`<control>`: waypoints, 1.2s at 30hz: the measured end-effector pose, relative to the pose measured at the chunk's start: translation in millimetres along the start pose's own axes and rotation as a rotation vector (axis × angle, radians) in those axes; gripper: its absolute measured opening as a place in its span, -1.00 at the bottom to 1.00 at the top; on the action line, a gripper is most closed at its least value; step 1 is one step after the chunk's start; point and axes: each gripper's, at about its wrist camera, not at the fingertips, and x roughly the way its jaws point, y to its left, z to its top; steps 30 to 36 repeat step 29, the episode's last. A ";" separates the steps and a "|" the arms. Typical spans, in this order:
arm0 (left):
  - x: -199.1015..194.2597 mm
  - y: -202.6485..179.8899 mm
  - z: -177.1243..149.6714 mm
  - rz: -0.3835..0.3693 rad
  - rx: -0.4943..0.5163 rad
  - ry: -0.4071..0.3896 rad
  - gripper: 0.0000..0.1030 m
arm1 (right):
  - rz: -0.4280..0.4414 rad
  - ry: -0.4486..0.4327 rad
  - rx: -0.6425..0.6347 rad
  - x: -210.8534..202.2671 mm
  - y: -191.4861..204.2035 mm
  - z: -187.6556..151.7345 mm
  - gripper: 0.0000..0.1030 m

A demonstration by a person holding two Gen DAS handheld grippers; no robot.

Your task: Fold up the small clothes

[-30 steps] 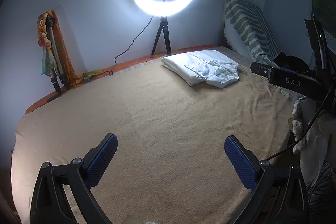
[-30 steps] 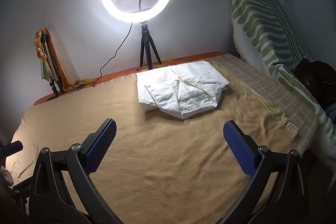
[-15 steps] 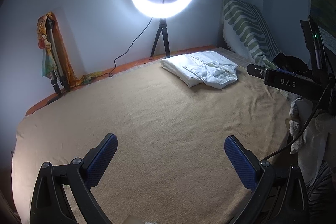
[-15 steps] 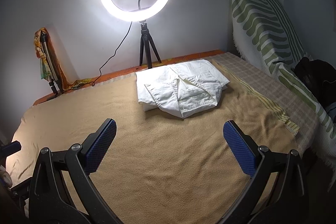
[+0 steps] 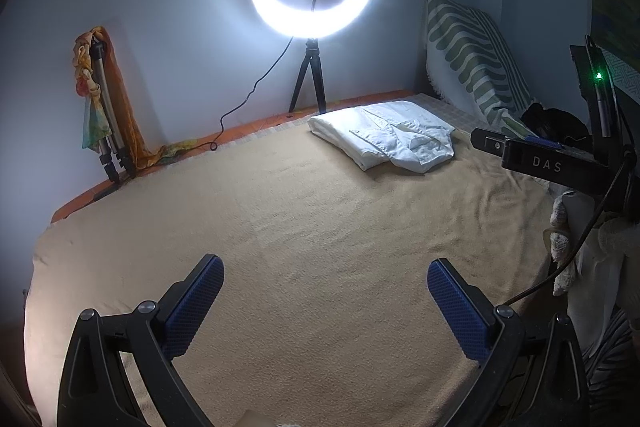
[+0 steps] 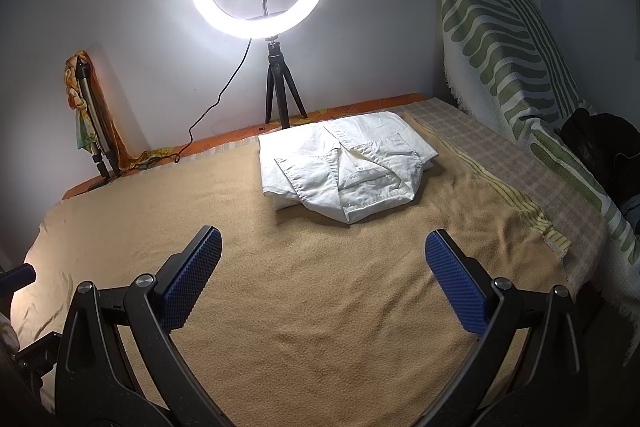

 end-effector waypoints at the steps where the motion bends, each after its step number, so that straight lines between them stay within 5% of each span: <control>1: 0.0 0.0 0.0 0.001 0.001 0.000 0.99 | -0.001 0.000 0.001 -0.4 0.2 -0.2 1.00; 36: -4.8 4.6 -2.2 -0.030 0.001 -0.015 0.99 | 0.003 0.009 -0.002 5.5 -2.8 -2.6 1.00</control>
